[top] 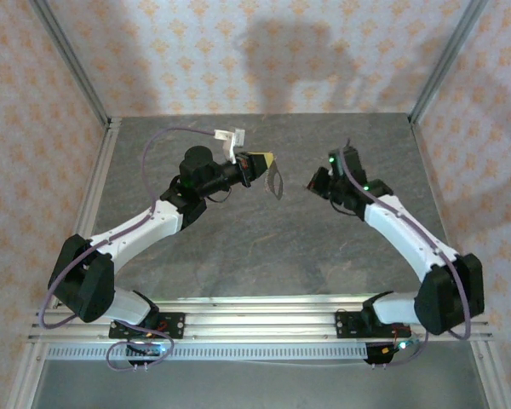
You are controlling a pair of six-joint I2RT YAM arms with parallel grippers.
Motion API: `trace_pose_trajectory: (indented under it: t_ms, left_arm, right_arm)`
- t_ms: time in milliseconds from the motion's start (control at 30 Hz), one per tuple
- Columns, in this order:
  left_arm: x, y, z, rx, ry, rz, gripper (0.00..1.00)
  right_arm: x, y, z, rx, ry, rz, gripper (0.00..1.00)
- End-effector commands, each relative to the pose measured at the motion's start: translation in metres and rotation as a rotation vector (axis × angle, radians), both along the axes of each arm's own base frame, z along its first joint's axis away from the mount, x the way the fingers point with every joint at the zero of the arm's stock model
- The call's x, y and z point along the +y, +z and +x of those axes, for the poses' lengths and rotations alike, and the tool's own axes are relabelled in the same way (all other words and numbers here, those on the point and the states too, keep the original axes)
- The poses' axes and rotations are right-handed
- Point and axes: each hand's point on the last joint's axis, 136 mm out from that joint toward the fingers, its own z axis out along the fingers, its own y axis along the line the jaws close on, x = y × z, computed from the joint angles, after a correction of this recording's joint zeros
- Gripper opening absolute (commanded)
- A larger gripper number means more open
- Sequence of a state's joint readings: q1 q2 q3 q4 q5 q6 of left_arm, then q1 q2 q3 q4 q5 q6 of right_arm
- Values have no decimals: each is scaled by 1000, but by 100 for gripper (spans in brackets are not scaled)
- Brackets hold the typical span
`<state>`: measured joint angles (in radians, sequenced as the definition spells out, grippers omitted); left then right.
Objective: Put the keys on the keyring
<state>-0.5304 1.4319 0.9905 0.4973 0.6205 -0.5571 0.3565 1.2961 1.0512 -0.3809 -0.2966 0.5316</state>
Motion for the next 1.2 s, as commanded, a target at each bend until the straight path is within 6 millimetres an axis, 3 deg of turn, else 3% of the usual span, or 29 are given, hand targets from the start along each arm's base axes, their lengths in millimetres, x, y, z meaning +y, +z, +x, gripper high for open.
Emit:
trace_pose_trajectory:
  t_ms: [0,200,333,567,700,767,1167]
  left_arm:
    - [-3,25,-5,-94,-17,15,0]
    - [-1,34,-3,-139,-28,69,0]
    - [-1,45,0,-164,-48,65,0]
    - [-8,64,2,-211,-100,58,0]
    - [-12,71,0,-229,-140,55,0]
    - [-13,73,-2,-235,-157,58,0]
    - [-22,79,-6,-244,-231,81,0]
  right_arm:
    - [15,40,7,-132,169,110,0]
    - [21,88,8,-309,308,217,0]
    - [28,112,-2,-416,392,267,0]
    - [35,137,-12,-506,452,328,0]
    - [34,140,-10,-509,441,334,0]
    - [31,154,-16,-547,424,339,0]
    - [10,187,-33,-627,324,277,0]
